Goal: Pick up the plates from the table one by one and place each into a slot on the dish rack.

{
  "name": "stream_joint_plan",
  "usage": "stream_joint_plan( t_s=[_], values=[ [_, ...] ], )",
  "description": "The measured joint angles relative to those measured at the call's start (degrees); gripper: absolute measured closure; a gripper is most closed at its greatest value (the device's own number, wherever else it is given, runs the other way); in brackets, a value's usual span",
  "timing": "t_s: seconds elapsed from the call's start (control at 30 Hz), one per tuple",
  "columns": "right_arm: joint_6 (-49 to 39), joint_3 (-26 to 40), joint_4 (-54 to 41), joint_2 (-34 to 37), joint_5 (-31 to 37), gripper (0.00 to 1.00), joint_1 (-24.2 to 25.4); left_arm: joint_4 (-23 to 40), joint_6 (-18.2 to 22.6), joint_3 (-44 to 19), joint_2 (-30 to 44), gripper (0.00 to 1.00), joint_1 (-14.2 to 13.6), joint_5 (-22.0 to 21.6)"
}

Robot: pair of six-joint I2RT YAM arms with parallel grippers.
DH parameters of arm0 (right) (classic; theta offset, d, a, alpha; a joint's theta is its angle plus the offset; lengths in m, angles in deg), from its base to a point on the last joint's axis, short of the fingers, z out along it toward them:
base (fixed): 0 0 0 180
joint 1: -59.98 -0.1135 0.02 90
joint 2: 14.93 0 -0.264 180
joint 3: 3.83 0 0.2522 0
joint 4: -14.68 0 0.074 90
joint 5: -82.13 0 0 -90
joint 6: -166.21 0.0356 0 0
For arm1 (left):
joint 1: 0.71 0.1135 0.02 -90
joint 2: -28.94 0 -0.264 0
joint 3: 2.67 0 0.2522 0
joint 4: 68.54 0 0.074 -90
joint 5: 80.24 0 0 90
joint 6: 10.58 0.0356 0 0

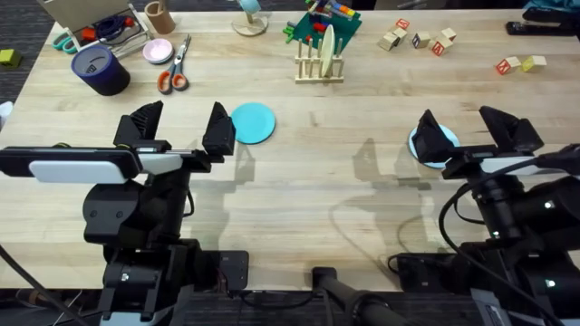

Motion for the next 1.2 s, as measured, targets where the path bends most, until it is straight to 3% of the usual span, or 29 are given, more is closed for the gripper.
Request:
stream_joint_plan(
  t_s=[0.63, 0.8, 0.83, 0.9, 1.2],
  values=[
    [0.0, 0.5, 2.8, 0.1, 0.0, 0.007, 0.0, 1.0, -0.1, -1.6, 0.0, 0.008, 0.0, 0.0],
    [0.0, 6.0, 2.6, 0.2, 0.0, 0.006, 0.0, 6.6, -0.2, -9.1, 0.0, 0.008, 0.0, -0.2],
    [0.0, 11.2, 2.4, 1.8, 0.0, 0.007, 0.0, 10.8, -0.4, -14.6, 0.3, 0.008, 0.0, -0.8],
    [0.0, 15.0, 1.0, 4.2, 0.0, 0.006, 0.0, 14.5, -1.1, -18.8, 1.8, 0.008, 0.0, -1.7],
    [0.2, 35.5, -14.8, 25.2, 0.0, 0.006, 0.0, 30.6, -2.7, -36.6, 18.7, 0.008, 0.0, -2.9]
  ],
)
